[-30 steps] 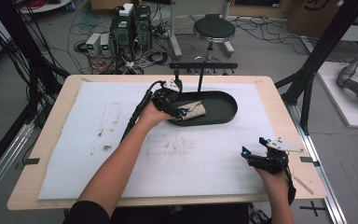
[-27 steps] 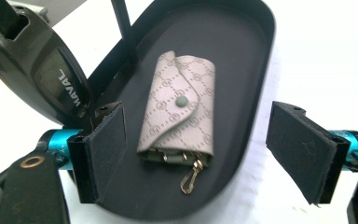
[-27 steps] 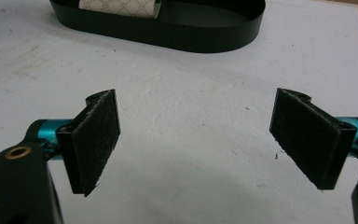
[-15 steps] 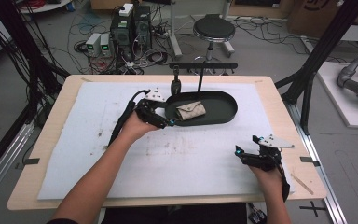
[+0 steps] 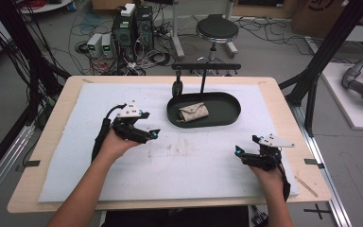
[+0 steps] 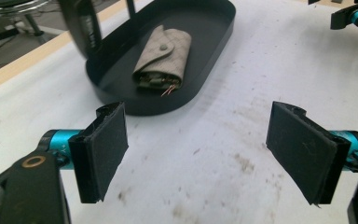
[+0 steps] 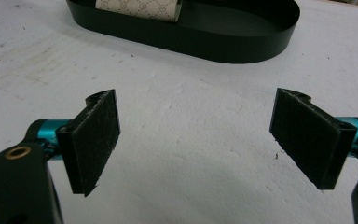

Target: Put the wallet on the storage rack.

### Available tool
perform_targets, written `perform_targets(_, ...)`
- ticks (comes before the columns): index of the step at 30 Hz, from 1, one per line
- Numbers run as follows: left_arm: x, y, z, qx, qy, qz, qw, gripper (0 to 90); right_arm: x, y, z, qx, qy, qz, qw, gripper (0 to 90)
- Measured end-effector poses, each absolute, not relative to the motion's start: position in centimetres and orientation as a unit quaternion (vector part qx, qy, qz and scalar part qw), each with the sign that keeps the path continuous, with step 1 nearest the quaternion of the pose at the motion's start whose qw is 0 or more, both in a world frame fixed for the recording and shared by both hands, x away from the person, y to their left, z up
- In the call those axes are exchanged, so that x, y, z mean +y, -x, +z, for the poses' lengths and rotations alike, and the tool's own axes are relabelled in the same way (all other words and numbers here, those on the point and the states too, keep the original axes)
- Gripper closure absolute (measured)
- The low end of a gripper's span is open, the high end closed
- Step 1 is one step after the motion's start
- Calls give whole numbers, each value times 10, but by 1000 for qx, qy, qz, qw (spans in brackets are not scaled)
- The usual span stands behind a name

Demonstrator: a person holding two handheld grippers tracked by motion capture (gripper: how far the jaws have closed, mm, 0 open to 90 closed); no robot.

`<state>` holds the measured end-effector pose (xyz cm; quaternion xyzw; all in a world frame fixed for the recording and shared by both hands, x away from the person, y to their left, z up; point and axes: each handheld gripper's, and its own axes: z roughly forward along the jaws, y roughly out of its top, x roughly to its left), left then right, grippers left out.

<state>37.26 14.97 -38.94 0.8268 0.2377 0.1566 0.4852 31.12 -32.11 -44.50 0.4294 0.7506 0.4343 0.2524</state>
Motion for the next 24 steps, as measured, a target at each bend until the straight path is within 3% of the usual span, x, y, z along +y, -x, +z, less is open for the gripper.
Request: perform_targets(24, 201, -331, -413, 263, -806, 164, 504, 201, -323, -310, -445, 743, -435, 441, 254, 164)
